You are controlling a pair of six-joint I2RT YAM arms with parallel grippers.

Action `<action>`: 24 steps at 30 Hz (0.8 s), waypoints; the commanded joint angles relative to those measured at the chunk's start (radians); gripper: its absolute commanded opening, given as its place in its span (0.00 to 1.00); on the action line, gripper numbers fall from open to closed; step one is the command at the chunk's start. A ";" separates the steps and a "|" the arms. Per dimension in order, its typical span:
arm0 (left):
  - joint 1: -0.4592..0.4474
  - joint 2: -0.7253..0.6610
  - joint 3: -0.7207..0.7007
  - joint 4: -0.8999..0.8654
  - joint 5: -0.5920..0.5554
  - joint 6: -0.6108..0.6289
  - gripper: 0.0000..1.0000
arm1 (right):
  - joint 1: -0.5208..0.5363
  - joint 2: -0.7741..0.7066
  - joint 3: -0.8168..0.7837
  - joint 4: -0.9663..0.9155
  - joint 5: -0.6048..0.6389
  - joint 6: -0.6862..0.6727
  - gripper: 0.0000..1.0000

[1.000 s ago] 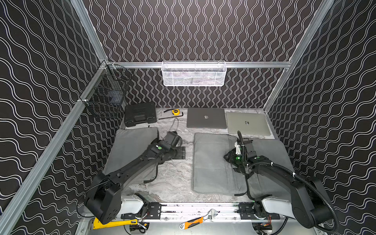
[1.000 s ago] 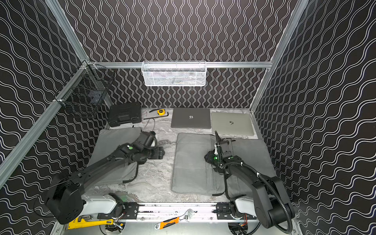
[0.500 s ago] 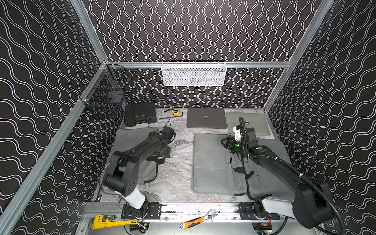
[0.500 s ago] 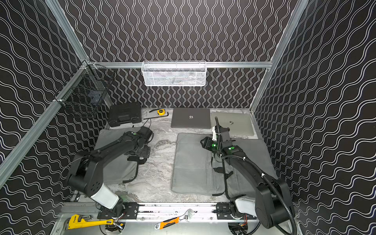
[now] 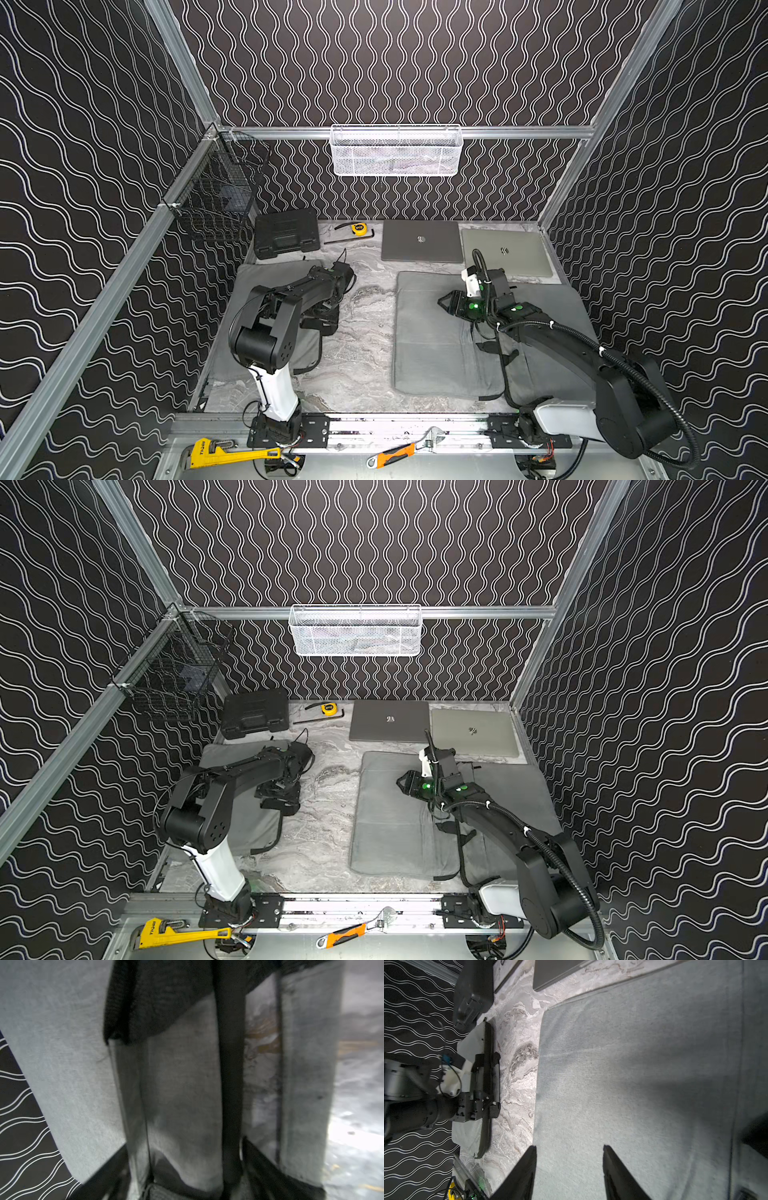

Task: Open the zippered laptop bag and take out the laptop
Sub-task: Move the zippered laptop bag to the center of the board.

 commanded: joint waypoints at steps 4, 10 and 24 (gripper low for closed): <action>-0.001 -0.004 -0.023 0.014 -0.006 -0.006 0.31 | -0.001 0.006 0.032 0.014 0.021 -0.017 0.54; -0.028 -0.090 -0.063 0.020 0.045 -0.016 0.00 | -0.002 0.045 0.082 -0.011 0.024 -0.041 0.54; -0.273 -0.478 -0.073 -0.135 0.098 -0.098 0.00 | -0.003 0.072 0.261 0.014 0.026 -0.024 0.61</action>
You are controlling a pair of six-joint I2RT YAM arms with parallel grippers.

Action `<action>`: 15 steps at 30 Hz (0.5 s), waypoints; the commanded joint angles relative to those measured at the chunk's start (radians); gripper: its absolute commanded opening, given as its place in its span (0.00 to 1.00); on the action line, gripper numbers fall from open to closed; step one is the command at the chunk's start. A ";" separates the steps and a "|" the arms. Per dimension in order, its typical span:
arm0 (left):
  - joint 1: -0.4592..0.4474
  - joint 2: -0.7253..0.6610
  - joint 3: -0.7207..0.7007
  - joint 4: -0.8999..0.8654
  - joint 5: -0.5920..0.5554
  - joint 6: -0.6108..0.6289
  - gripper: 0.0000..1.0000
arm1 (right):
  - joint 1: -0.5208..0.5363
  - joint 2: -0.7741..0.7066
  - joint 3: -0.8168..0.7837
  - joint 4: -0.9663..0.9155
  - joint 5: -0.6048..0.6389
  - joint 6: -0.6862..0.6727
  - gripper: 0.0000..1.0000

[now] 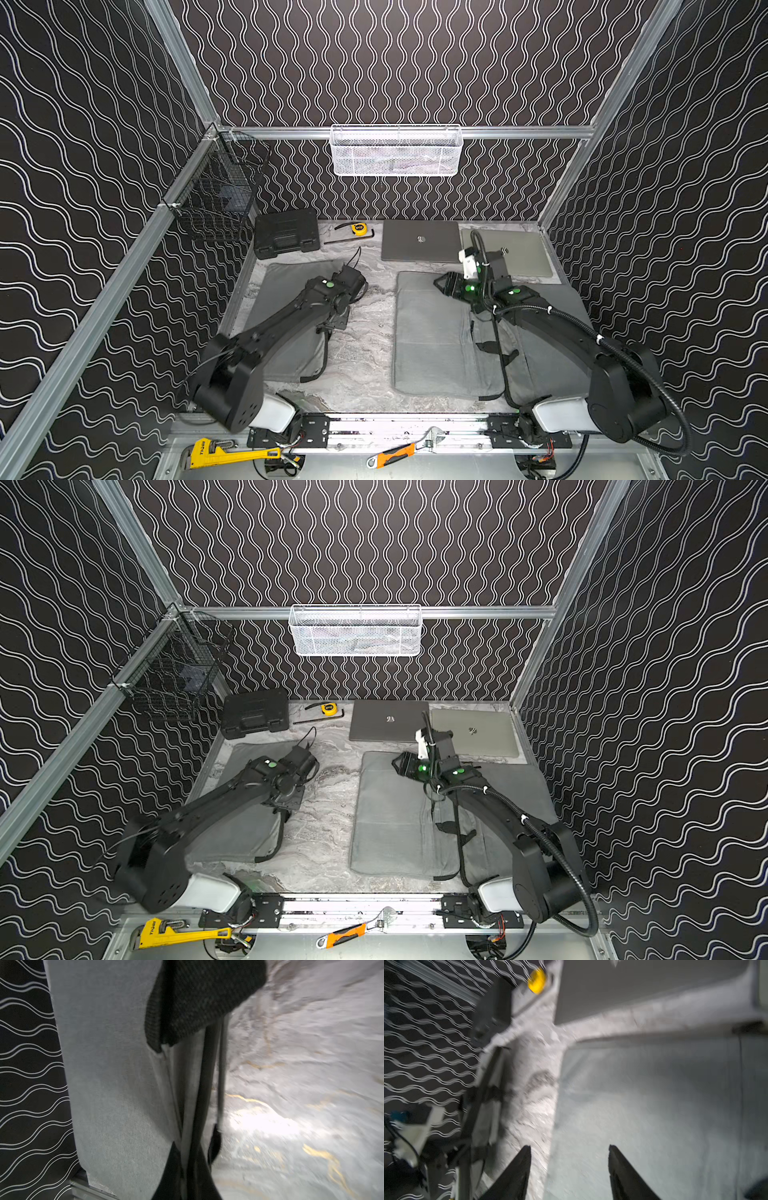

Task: Open the zippered laptop bag and take out the laptop
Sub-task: Move the zippered laptop bag to the center of the board.

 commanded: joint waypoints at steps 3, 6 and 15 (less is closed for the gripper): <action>-0.050 -0.104 0.004 0.016 0.056 0.042 0.00 | 0.002 0.004 0.076 0.068 0.002 0.024 0.62; -0.077 -0.158 -0.006 0.040 0.047 0.092 0.00 | 0.002 0.060 0.145 0.039 -0.014 0.017 0.63; -0.107 -0.204 0.019 0.206 0.192 0.253 0.00 | -0.029 0.040 0.158 -0.092 -0.032 0.004 0.68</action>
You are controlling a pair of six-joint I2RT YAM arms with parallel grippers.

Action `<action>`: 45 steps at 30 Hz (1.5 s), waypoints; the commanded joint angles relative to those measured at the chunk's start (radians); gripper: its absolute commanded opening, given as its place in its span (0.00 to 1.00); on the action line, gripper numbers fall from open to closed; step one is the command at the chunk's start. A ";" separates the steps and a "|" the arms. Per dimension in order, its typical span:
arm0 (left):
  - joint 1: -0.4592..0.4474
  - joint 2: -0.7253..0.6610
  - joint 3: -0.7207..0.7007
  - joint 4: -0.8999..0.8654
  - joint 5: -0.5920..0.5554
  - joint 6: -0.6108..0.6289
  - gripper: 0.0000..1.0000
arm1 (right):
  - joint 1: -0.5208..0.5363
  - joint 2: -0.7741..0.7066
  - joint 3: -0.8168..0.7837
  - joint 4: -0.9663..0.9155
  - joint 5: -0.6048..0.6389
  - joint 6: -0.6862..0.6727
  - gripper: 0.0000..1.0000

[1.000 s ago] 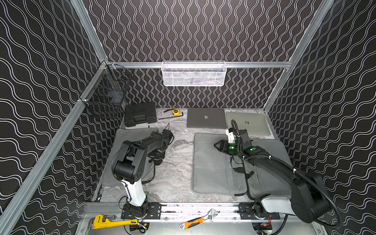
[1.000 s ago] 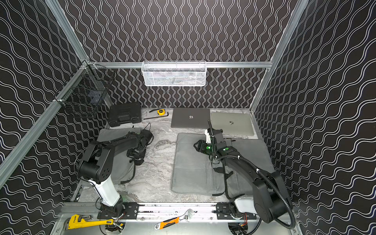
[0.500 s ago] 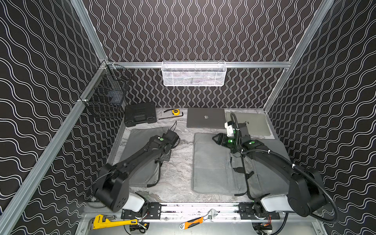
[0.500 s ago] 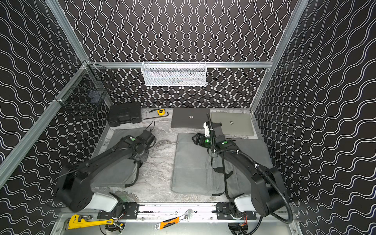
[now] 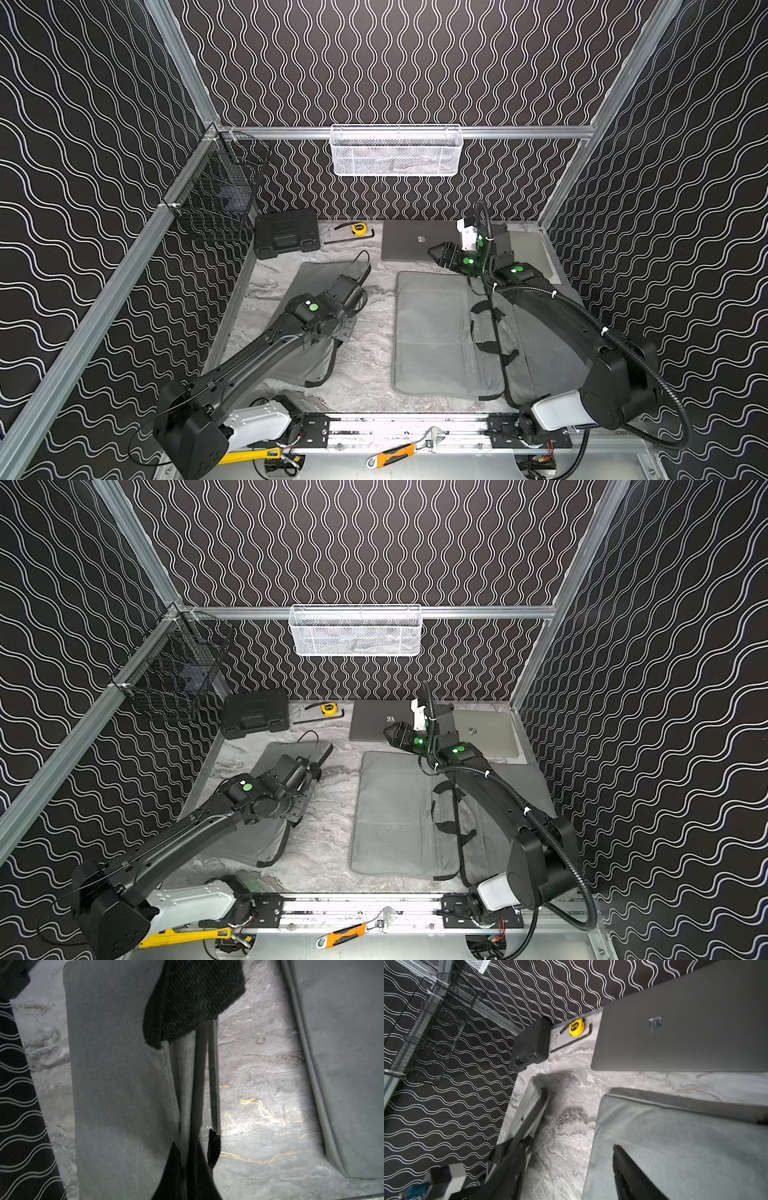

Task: Open the zippered laptop bag and take out the laptop
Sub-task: Move the zippered laptop bag to the center of the board, then unzip the zipper on the zippered laptop bag.

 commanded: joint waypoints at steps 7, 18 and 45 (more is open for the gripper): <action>-0.020 -0.061 0.040 0.192 0.205 0.197 0.00 | -0.093 0.006 -0.049 0.002 -0.155 0.075 0.70; -0.021 -0.111 -0.079 0.294 0.378 0.332 0.00 | -0.064 0.182 -0.017 0.169 -0.319 0.226 0.70; -0.075 -0.002 -0.037 0.367 0.327 0.300 0.35 | 0.078 0.230 -0.022 0.173 -0.159 0.247 0.00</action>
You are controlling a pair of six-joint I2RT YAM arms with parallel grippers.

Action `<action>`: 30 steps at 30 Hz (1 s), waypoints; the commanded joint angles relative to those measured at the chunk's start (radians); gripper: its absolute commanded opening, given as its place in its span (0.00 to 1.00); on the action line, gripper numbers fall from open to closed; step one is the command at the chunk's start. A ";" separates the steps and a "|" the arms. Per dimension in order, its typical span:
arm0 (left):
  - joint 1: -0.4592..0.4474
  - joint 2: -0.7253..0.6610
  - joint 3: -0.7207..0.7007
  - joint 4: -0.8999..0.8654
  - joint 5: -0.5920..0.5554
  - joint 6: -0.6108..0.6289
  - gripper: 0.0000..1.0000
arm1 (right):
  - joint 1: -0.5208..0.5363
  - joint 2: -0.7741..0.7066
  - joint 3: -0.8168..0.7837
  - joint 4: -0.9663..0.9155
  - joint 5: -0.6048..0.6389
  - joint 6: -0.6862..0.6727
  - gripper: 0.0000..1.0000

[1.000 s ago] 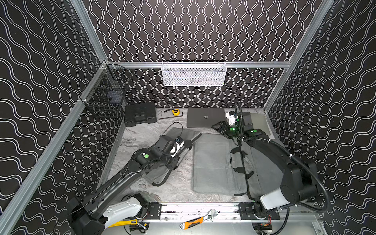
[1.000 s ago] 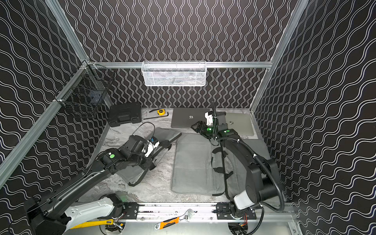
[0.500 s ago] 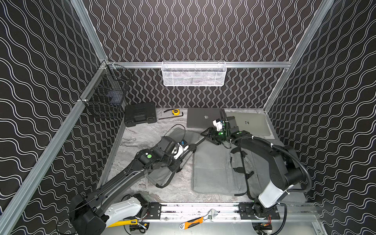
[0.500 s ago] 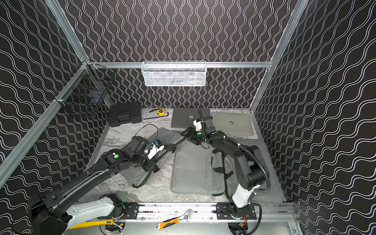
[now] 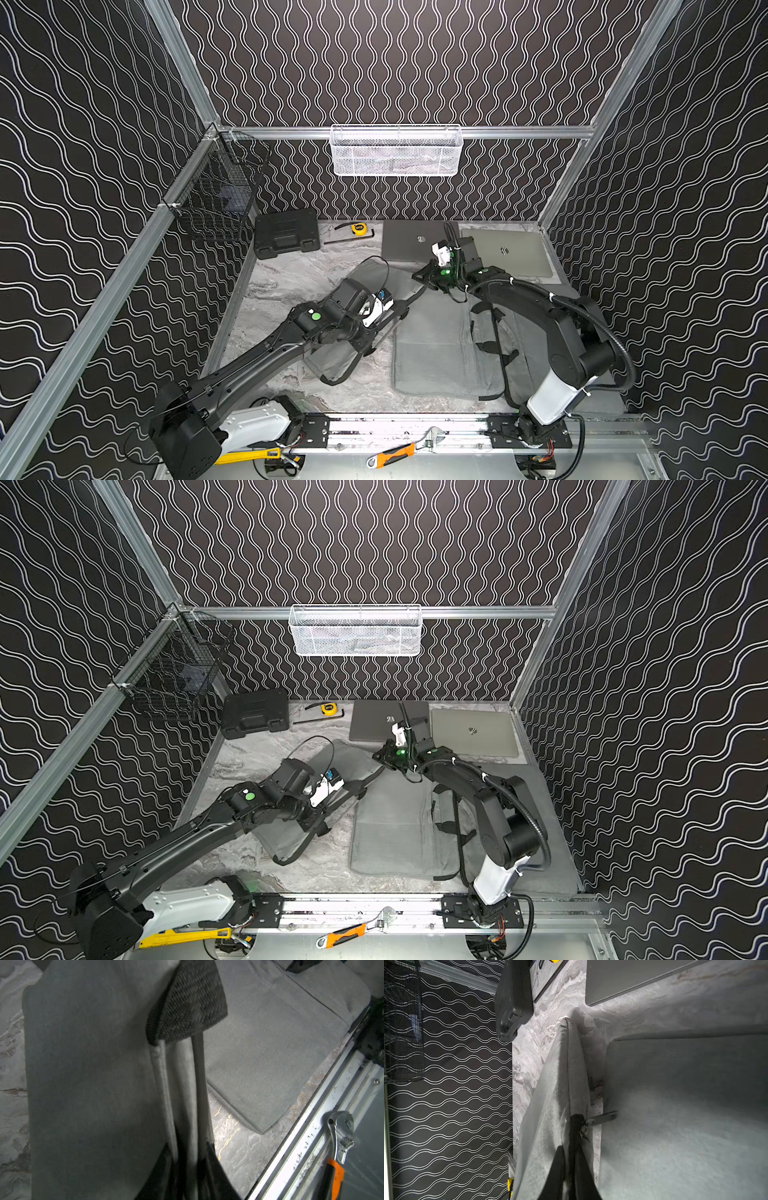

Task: Open the zippered laptop bag and take out the laptop
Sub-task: Unzip the zipper on the zippered laptop bag.

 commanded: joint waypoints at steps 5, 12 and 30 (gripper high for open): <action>-0.049 0.089 0.081 0.194 -0.097 -0.030 0.56 | 0.008 -0.052 -0.026 0.065 0.031 0.059 0.00; -0.118 0.250 0.148 0.257 -0.195 -0.041 0.74 | 0.008 -0.046 0.001 0.024 0.038 0.050 0.00; -0.163 0.271 0.137 0.257 -0.434 -0.016 0.00 | 0.008 -0.041 0.080 -0.053 0.090 -0.007 0.09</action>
